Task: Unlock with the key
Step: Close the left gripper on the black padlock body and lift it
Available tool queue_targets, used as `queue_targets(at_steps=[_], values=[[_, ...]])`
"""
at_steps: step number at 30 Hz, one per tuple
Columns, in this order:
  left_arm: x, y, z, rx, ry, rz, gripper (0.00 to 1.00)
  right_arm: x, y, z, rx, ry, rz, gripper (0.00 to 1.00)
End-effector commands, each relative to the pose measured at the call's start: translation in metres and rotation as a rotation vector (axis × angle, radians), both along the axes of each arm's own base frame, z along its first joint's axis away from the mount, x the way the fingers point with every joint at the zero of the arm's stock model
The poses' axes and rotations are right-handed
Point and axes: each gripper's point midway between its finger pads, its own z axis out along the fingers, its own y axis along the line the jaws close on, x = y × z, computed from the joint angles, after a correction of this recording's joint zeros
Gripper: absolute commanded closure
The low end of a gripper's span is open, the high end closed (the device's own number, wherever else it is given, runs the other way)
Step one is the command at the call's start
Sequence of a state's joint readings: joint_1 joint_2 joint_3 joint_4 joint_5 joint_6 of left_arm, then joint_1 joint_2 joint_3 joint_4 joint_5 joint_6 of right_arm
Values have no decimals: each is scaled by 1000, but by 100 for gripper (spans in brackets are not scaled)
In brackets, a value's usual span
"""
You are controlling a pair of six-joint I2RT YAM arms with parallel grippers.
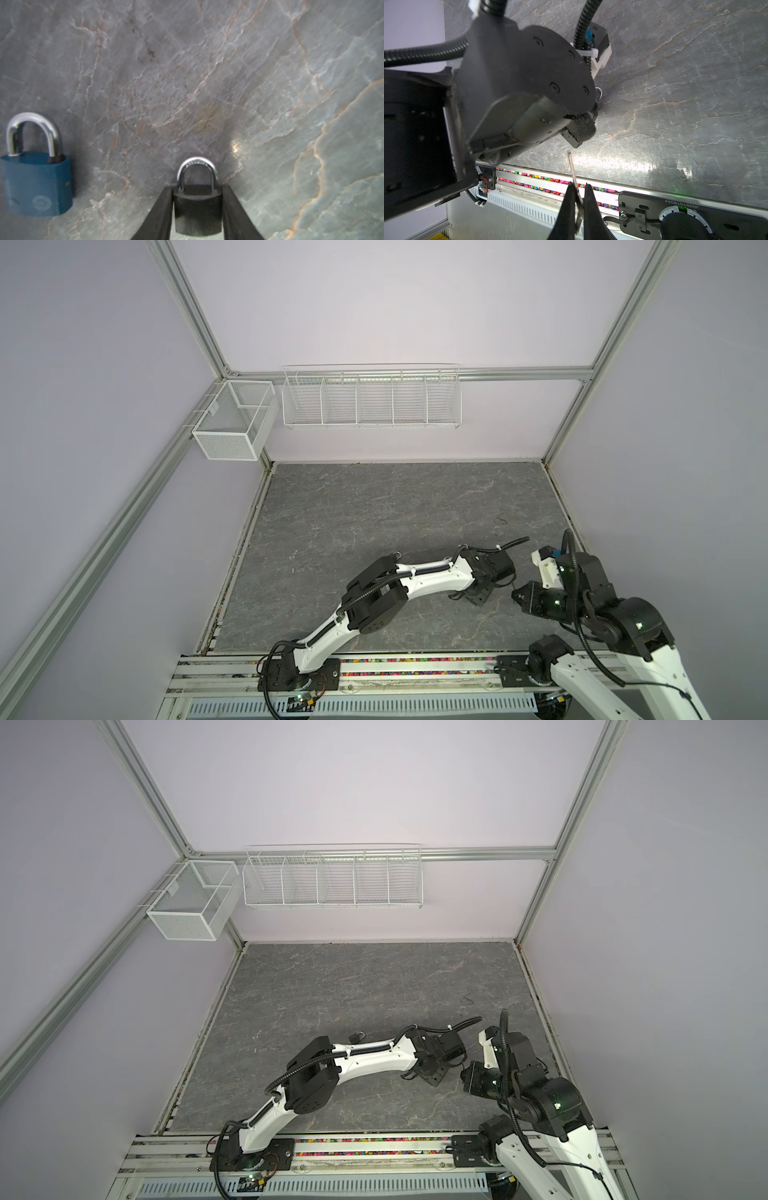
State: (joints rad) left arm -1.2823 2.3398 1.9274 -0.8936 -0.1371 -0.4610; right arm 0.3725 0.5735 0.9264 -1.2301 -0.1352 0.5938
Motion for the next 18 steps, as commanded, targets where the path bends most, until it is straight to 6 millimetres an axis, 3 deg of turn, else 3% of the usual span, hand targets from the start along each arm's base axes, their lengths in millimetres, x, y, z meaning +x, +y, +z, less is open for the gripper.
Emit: queue_targets(at_steps=[1, 7, 13, 18], values=[[-2, 12, -13, 70, 5, 31, 64, -1, 1, 0, 7, -18, 20, 93], [3, 11, 1, 39, -17, 99, 71, -2, 3, 8, 13, -50, 44, 93], [20, 7, 53, -95, -56, 229, 78, -4, 4, 20, 7, -72, 74, 93], [37, 20, 104, -258, -63, 372, 82, -4, 14, 33, 51, -109, 130, 93]])
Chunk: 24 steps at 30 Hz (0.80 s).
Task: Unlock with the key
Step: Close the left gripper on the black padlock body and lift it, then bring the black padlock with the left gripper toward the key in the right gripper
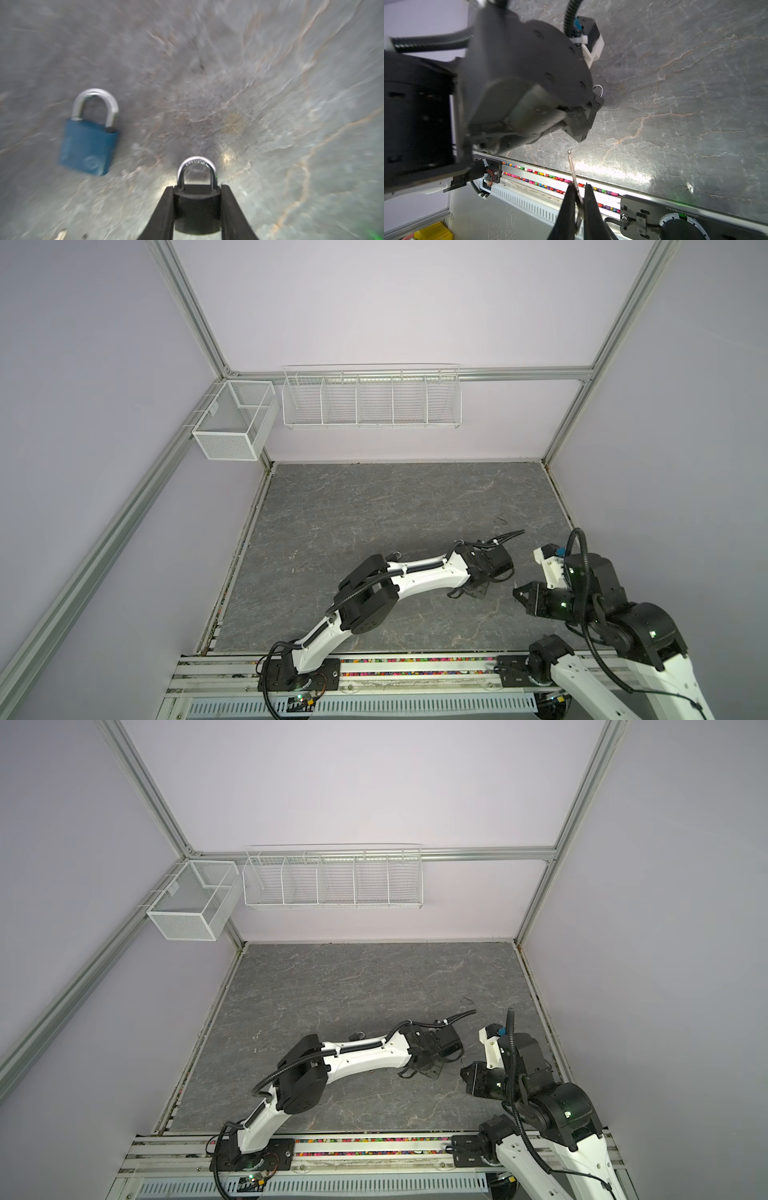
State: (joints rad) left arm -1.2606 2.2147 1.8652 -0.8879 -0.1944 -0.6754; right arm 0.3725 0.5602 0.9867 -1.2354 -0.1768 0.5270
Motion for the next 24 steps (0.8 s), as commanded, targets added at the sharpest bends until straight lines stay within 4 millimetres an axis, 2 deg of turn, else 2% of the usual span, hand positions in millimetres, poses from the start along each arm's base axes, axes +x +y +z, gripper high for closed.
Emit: queue_targets(at_steps=[1, 6, 9, 13, 18, 24], values=[[23, 10, 70, -183, -56, 158, 83, -1, 10, 11, 32, -33, 66, 93], [43, 39, 112, -402, -48, 335, 88, 10, 30, 21, 100, -50, 141, 93], [54, 62, 142, -536, -84, 438, 95, 20, 44, 24, 137, -72, 183, 93], [59, 82, 172, -748, -139, 513, 99, 36, 63, 23, 168, -93, 229, 93], [61, 107, 184, -845, -139, 630, 100, 51, 90, 16, 162, -128, 274, 93], [63, 133, 182, -926, -124, 759, 100, 66, 127, 8, 169, -139, 290, 93]])
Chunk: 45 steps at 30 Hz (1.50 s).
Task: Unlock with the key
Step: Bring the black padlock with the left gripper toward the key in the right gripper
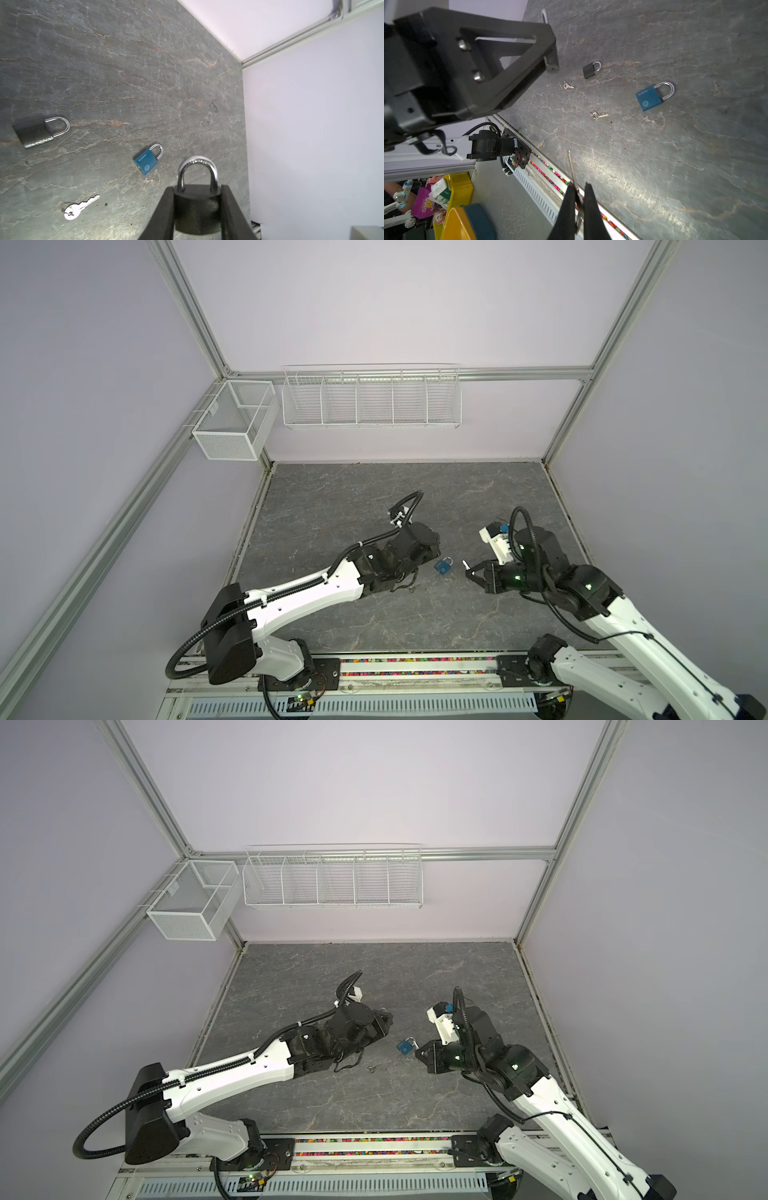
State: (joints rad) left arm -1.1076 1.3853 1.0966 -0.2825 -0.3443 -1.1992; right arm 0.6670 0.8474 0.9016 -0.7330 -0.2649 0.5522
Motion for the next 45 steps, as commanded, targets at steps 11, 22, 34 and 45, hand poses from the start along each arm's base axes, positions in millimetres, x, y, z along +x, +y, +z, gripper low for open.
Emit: queue_targets(at_steps=[11, 22, 34, 45], values=[[9, 30, 5, -100, 23, 172, 100, 37, 69, -5, 59, -50, -34, 93], [9, 41, -1, -88, 32, 198, 100, 49, 87, -11, 77, -36, -58, 93], [9, 41, -3, -80, 38, 194, 100, 53, 96, -6, 95, -37, -42, 93], [9, 41, -5, -68, 44, 186, 100, 54, 103, -9, 105, -18, -29, 93]])
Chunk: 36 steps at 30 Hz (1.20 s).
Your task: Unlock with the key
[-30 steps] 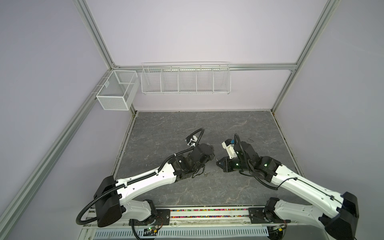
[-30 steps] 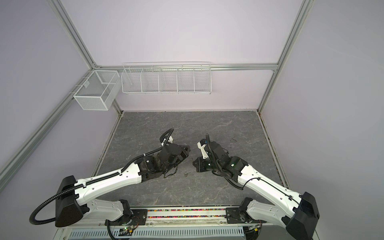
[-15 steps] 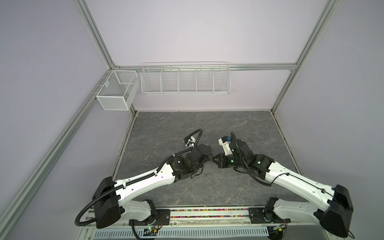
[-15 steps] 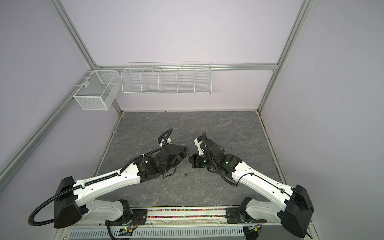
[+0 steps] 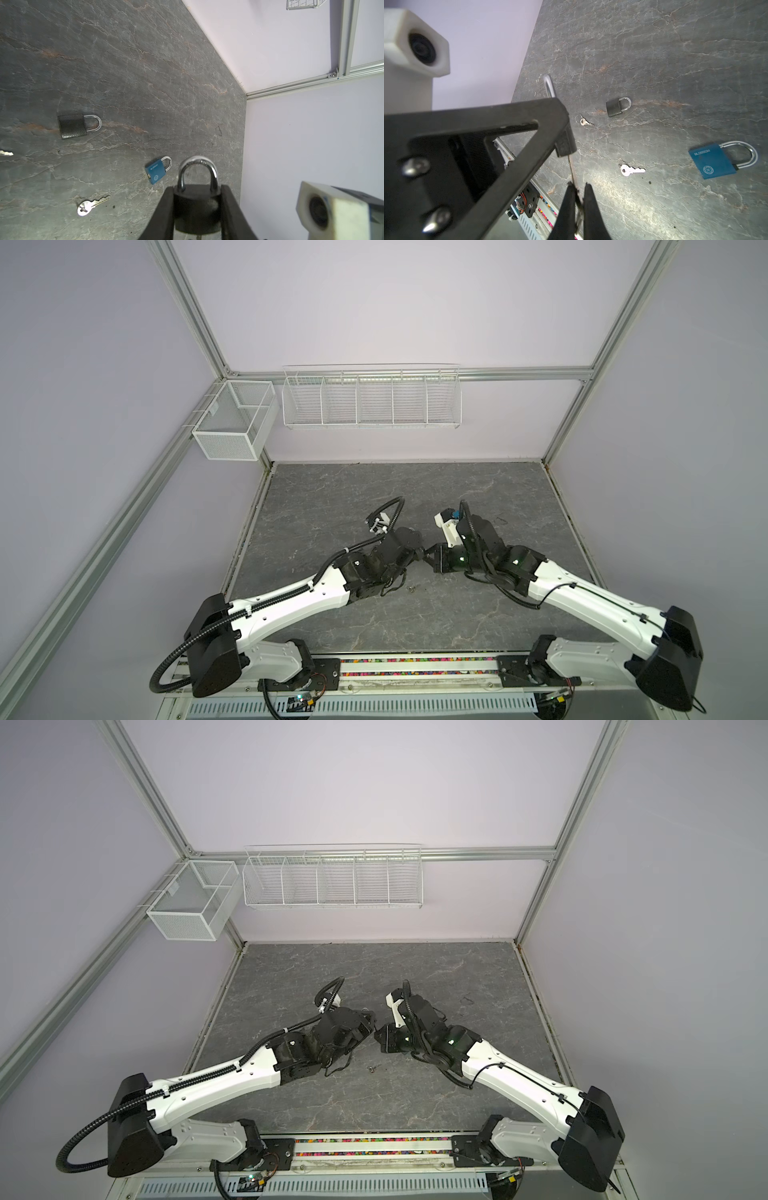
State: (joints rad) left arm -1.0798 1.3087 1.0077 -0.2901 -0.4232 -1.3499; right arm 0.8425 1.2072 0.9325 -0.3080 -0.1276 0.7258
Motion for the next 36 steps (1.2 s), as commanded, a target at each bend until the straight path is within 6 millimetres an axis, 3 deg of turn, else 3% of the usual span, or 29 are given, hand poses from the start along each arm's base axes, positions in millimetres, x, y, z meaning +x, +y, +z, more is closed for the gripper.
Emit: queue_targets(at_steps=[1, 13, 25, 31, 36], values=[[1, 5, 2, 0, -1, 16, 100, 1, 10, 12, 48, -7, 15, 93], [-2, -2, -5, 23, 35, -27, 100, 6, 1, 22, 13, -42, -25, 93], [-11, 4, -28, 95, 123, -33, 100, 13, 10, 41, 25, -53, -21, 93], [-12, -1, -20, 39, 120, -42, 100, 15, 10, 30, -5, -46, -37, 93], [-21, -18, -12, -36, 146, -118, 100, 17, 16, 38, 27, -56, -28, 93]])
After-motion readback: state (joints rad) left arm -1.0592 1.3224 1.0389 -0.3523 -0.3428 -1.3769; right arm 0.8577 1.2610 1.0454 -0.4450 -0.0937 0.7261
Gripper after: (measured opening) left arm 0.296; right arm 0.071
